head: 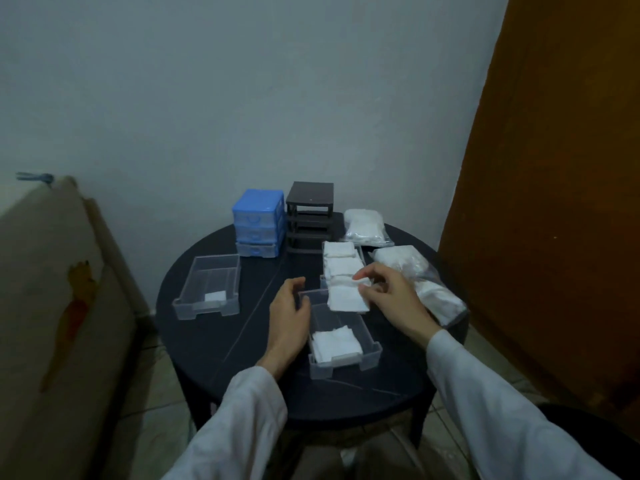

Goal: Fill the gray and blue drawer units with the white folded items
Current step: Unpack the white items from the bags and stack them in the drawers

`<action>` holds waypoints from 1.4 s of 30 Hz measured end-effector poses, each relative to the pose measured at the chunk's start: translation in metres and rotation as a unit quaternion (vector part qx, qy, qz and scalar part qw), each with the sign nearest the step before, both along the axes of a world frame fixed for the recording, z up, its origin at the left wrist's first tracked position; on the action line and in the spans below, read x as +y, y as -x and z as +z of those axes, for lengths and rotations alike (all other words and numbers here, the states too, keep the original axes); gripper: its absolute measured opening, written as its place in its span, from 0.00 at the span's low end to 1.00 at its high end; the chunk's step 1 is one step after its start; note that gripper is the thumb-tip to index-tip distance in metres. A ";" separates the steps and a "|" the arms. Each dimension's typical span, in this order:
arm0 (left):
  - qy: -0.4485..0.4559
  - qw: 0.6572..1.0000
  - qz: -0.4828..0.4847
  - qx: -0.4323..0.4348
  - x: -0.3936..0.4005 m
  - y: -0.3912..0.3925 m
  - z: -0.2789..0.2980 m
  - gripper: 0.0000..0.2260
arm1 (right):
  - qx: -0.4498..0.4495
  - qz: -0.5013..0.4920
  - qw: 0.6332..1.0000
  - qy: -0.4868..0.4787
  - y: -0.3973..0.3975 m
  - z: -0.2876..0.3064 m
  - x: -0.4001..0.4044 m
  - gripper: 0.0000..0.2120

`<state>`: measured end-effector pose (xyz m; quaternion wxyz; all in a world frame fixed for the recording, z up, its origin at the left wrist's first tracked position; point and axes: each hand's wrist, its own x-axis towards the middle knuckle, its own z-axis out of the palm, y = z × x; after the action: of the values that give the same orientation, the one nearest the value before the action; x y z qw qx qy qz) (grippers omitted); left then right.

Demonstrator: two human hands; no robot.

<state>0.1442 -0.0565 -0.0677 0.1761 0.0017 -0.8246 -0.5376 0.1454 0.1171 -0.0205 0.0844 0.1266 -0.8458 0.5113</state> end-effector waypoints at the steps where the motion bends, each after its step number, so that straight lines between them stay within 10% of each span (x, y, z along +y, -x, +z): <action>1: -0.016 1.000 -0.001 -0.010 -0.001 0.000 -0.004 0.15 | -0.001 0.007 1.000 -0.014 0.002 -0.002 -0.005 0.06; 23: -0.070 0.997 -0.037 -0.023 -0.007 -0.002 -0.015 0.11 | 0.133 0.073 0.927 -0.344 0.011 -0.022 -0.038 0.10; 42: -0.047 0.997 -0.046 -0.038 -0.005 -0.006 -0.010 0.12 | 0.079 0.112 0.905 -0.402 -0.005 -0.025 -0.047 0.17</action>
<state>0.1504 -0.0617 -0.0780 0.1198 -0.0077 -0.8038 -0.5827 0.1501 0.0700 -0.0459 0.0353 0.2841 -0.9504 0.1218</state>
